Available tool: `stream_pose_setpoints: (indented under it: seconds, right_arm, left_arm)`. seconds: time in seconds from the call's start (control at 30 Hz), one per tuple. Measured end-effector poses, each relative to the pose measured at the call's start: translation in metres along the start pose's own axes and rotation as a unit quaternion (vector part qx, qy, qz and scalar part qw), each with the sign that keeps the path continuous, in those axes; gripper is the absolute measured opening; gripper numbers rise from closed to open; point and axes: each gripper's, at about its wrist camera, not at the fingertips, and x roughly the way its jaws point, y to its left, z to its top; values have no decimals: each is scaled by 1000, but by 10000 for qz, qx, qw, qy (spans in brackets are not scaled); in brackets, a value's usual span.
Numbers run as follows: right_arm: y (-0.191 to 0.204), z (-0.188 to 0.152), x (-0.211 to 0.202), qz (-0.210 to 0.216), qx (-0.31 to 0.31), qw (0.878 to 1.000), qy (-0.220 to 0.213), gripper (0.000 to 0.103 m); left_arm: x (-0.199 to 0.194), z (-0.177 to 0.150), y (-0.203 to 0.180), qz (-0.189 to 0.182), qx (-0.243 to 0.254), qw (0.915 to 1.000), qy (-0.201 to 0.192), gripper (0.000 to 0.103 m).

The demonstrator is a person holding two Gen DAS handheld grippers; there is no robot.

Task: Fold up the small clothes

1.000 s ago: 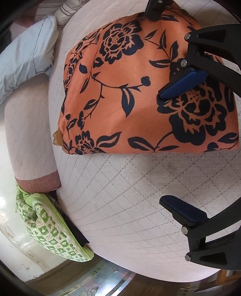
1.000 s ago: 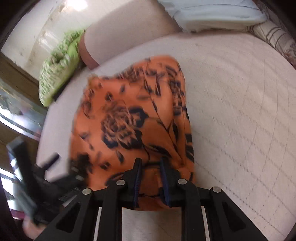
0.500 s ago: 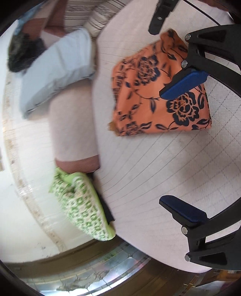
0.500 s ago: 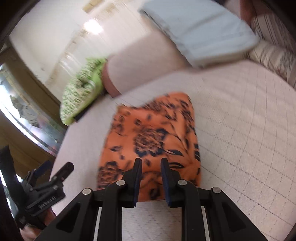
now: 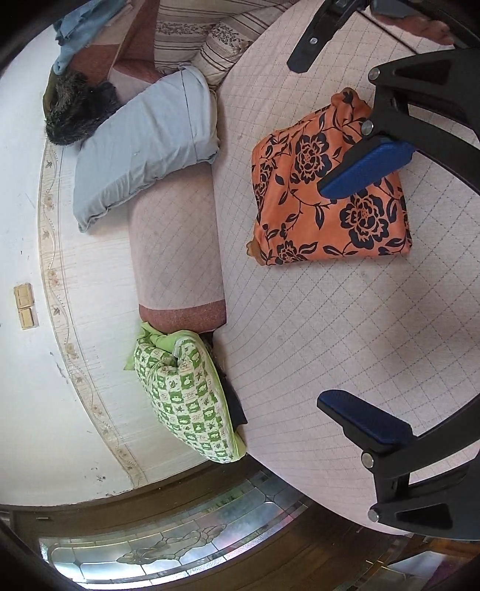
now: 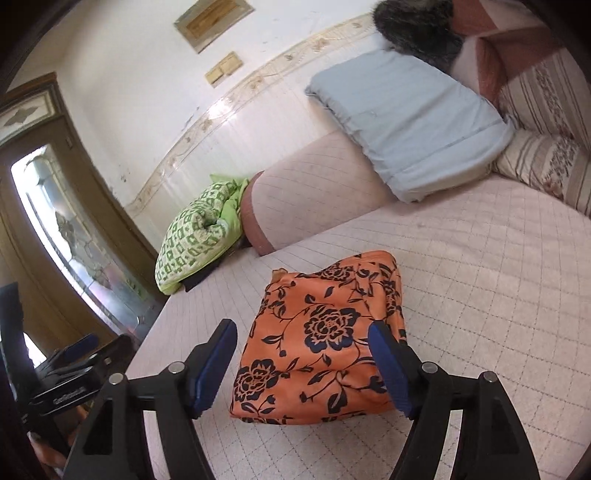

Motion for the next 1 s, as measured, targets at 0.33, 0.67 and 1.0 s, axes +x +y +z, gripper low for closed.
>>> stream_pose_setpoints:
  seconds: [0.33, 0.67, 1.0]
  right_arm:
    - [-7, 5, 12, -52, 41, 10000, 60, 77]
    - [-8, 6, 15, 489, 26, 9986, 206, 64]
    - [-9, -8, 85, -53, 2, 9928, 1200, 39]
  left_arm:
    - [-14, 4, -5, 149, 206, 9996, -107, 103]
    - [23, -4, -15, -21, 288, 9995, 141, 103]
    - [164, -38, -33, -271, 222, 9881, 1495, 103]
